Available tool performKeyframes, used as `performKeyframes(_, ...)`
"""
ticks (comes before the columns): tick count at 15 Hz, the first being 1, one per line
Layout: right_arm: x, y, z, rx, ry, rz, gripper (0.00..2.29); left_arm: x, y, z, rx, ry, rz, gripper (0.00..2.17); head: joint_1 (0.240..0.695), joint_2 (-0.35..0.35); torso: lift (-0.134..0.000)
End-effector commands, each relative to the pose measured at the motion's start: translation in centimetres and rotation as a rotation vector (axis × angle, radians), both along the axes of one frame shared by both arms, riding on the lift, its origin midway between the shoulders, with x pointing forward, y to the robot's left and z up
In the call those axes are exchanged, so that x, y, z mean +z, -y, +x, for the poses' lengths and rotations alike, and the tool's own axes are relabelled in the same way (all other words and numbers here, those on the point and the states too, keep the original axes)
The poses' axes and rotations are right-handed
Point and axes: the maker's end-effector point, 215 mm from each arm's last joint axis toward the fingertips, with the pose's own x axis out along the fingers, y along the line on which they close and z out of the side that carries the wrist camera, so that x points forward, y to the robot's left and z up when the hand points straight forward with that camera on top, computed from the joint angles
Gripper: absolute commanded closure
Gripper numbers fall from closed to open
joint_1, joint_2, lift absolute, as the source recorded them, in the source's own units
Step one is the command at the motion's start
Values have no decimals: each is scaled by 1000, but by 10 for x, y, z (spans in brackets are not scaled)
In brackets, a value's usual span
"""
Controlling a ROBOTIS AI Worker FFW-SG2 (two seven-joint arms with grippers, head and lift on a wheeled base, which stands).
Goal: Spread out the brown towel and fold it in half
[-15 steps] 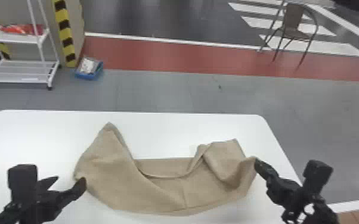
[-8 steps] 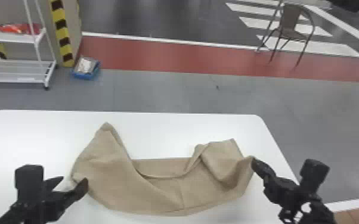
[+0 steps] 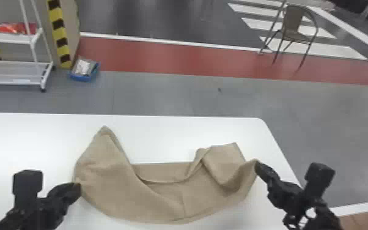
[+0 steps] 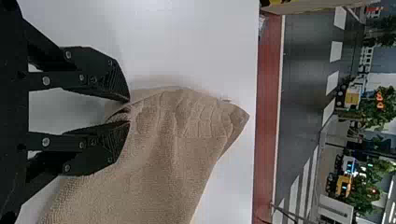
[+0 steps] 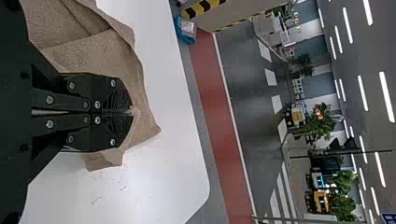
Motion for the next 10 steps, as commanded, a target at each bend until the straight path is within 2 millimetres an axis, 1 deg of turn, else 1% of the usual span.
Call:
performKeyframes(1,3,0,-2,0,5,-1,1771,19,-2,-10,3,9,-10,1096,695,-247,0)
performKeyframes(2,5,-1,-1,3,6,-2,1771,29,-3,-14,2,9,-19,1099,695,-248,0)
performKeyframes(3,8,-2,0,5,10,-4,1771,39,-7,-19,12,5,-26,1440,695,-250,0)
performKeyframes(5,11,-4,1,10,13,-4,1771,59,-10,-24,23,12,-55,1467,695,-245,0)
performKeyframes(6,12,-6,2,13,16,-5,1771,67,-16,-26,34,22,-55,1470,695,-242,0)
performKeyframes(7,14,-6,2,14,19,-6,1771,72,-18,-31,36,18,-54,1470,695,-239,0)
performKeyframes(8,18,-6,2,15,26,-6,1771,82,-29,-38,51,17,-46,1470,695,-236,0)
performKeyframes(9,22,-5,2,13,34,-4,1771,92,-36,-46,59,10,-37,1467,695,-227,0)
performKeyframes(10,25,-2,2,8,40,-7,1774,96,-47,-53,72,-8,-16,1470,695,-221,0)
